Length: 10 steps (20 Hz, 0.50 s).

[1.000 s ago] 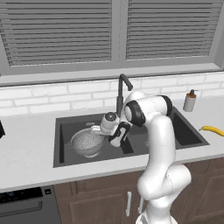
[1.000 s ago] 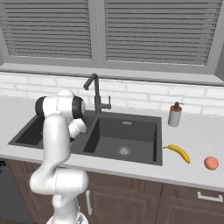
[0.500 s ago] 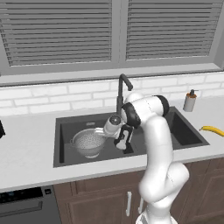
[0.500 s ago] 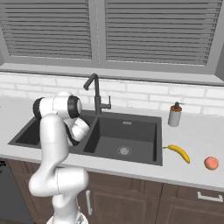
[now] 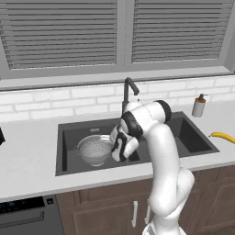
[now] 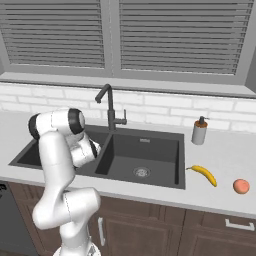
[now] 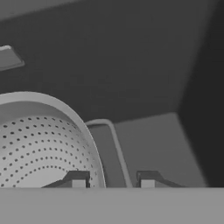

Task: Put the colander in the sink, put the banana, peach in the colander, and turn on the sink faucet and pour water over the colander.

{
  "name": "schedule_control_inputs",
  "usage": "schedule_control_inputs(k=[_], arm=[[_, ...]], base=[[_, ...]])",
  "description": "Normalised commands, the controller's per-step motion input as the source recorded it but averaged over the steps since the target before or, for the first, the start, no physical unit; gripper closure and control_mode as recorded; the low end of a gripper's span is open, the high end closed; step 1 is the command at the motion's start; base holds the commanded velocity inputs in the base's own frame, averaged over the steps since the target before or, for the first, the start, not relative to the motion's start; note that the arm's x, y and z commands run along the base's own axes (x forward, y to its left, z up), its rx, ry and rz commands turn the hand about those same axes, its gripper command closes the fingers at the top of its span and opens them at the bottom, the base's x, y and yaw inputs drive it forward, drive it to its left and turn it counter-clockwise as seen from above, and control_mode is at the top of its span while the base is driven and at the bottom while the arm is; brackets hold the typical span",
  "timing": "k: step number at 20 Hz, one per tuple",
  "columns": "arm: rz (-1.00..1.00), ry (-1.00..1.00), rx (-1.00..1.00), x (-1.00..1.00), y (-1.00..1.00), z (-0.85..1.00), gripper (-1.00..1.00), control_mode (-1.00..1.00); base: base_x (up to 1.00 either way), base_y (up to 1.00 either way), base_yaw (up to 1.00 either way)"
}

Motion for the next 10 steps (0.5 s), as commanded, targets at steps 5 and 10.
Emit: schedule_control_inputs(k=[5, 10], arm=[[0.00, 0.00, 0.00, 0.00, -0.05, 0.09, -1.00, -1.00], [0.00, 0.00, 0.00, -0.06, -0.06, 0.53, -1.00, -1.00]], base=[[0.00, 0.00, 0.00], [0.00, 0.00, 0.00]])
